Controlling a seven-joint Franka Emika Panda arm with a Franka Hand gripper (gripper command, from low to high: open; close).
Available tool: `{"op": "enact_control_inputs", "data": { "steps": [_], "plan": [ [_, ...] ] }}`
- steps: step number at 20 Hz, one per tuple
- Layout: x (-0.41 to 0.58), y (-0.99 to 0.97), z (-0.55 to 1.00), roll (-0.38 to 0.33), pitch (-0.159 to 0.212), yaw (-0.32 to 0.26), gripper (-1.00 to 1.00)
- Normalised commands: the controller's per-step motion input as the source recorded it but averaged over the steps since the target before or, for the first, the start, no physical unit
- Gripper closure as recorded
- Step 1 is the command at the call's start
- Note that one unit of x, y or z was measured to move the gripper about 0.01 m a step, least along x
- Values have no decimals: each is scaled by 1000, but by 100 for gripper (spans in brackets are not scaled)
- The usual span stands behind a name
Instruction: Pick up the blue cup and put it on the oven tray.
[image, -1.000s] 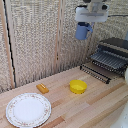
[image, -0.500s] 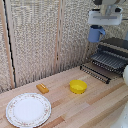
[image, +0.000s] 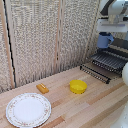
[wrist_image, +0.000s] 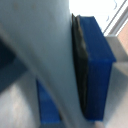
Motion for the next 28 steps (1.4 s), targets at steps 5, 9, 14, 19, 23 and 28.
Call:
{"op": "enact_control_inputs", "data": {
  "steps": [5, 9, 14, 19, 23, 28],
  "plan": [
    [-202, -10, -446, -270, 152, -74, 100],
    [-128, -148, -455, -234, 113, -148, 100],
    [0, -189, -413, -135, 104, -55, 100],
    [-14, -18, -192, 96, 100, 8, 100],
    [0, -9, 116, 176, 154, -3, -100],
    [-7, -9, 490, 36, 42, -28, -100]
  ]
}}
